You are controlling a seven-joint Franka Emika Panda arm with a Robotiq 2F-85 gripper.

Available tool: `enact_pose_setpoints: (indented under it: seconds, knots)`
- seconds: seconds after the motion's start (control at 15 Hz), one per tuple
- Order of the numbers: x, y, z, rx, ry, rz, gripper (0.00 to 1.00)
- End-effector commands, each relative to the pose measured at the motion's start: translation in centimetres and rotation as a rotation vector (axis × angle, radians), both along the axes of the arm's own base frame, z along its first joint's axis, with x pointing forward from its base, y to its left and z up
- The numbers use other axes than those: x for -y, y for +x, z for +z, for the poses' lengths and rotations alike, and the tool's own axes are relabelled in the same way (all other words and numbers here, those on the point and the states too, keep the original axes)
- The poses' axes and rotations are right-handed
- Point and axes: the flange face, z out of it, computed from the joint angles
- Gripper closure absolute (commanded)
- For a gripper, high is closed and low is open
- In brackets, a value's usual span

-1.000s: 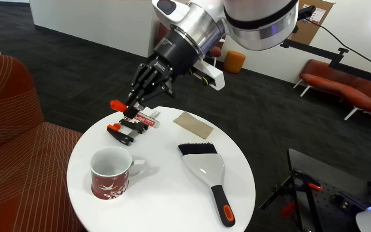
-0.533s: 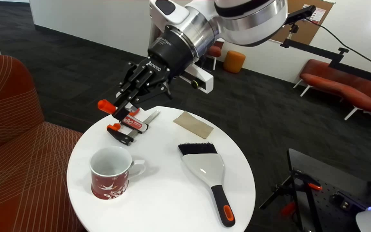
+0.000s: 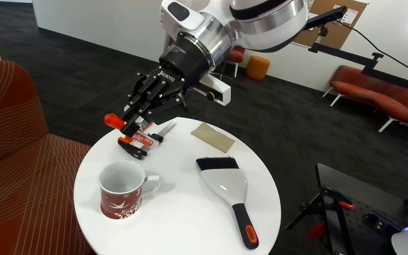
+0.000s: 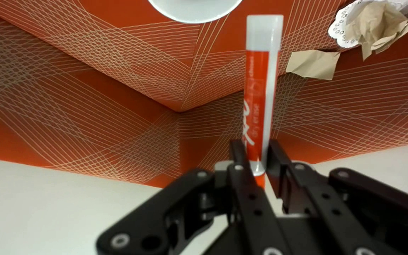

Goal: Put the marker in the mug

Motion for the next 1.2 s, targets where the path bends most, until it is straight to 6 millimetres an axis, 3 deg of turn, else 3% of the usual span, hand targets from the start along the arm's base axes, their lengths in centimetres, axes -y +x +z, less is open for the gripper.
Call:
enact_pose_setpoints:
  seconds: [0.0, 0.6, 1.13]
  knots:
    - [0.4, 1.0, -0.6, 0.022, 0.052, 0.029, 0.95]
    - [1.5, 3.4, -4.6, 0.077, 0.156, 0.192, 0.94]
    - [1.3, 6.2, -7.5, 0.057, 0.21, 0.224, 0.95]
